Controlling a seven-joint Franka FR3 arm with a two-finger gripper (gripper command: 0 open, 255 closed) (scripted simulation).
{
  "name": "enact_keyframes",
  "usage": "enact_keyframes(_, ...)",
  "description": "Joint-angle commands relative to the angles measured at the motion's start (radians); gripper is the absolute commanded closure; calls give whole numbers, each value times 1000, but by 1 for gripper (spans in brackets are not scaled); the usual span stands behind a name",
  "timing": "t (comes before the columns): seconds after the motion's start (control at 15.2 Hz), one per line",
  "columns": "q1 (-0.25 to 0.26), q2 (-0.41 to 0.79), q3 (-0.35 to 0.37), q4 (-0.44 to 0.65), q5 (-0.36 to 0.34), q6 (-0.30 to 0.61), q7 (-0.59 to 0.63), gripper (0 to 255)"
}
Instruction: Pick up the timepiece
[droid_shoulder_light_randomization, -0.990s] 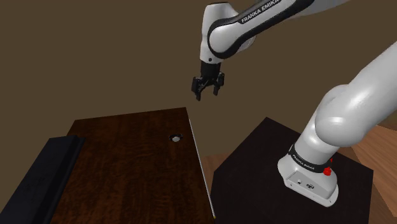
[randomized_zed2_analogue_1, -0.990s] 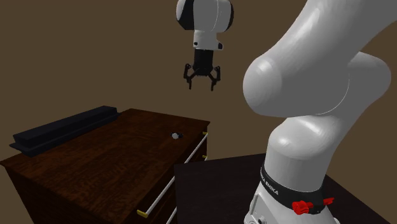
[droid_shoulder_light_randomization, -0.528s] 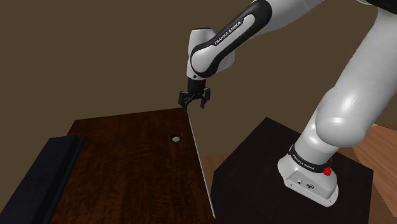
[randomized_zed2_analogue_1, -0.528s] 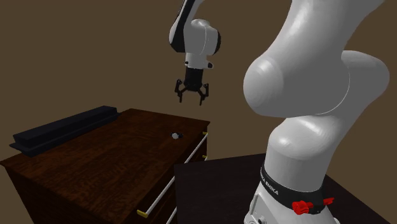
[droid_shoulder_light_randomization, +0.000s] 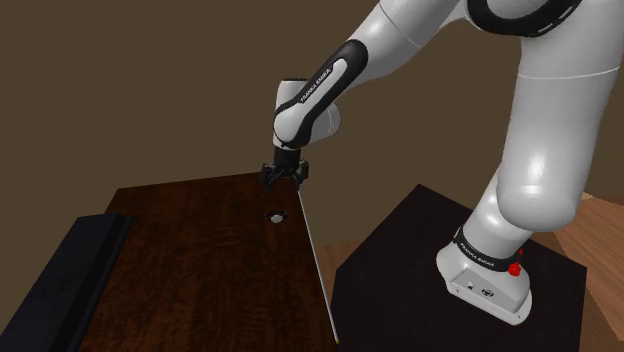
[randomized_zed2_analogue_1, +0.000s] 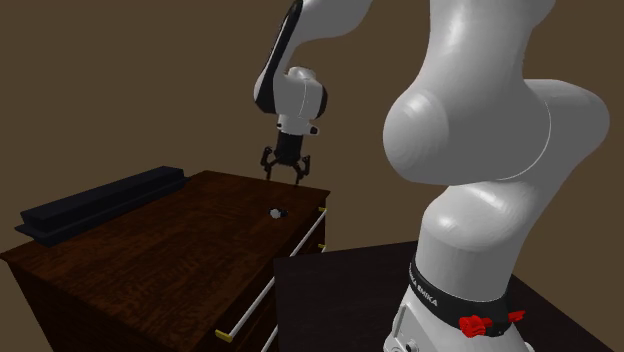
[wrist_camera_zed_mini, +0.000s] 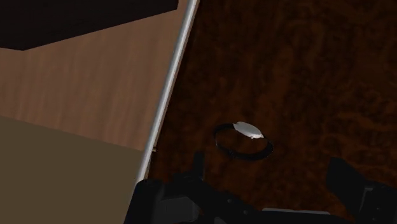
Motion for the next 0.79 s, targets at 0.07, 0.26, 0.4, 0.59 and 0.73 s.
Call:
enact_keyframes(0.07,10,130,8,96,17,38,7,0)
enact_keyframes(0.26,21,247,17,192,31,64,14,0)
enact_keyframes(0.4,23,276,18,210,34,76,12,0)
enact_keyframes(0.59,24,313,18,219,35,102,3,0)
enact_keyframes(0.73,24,338,18,227,35,119,-2,0)
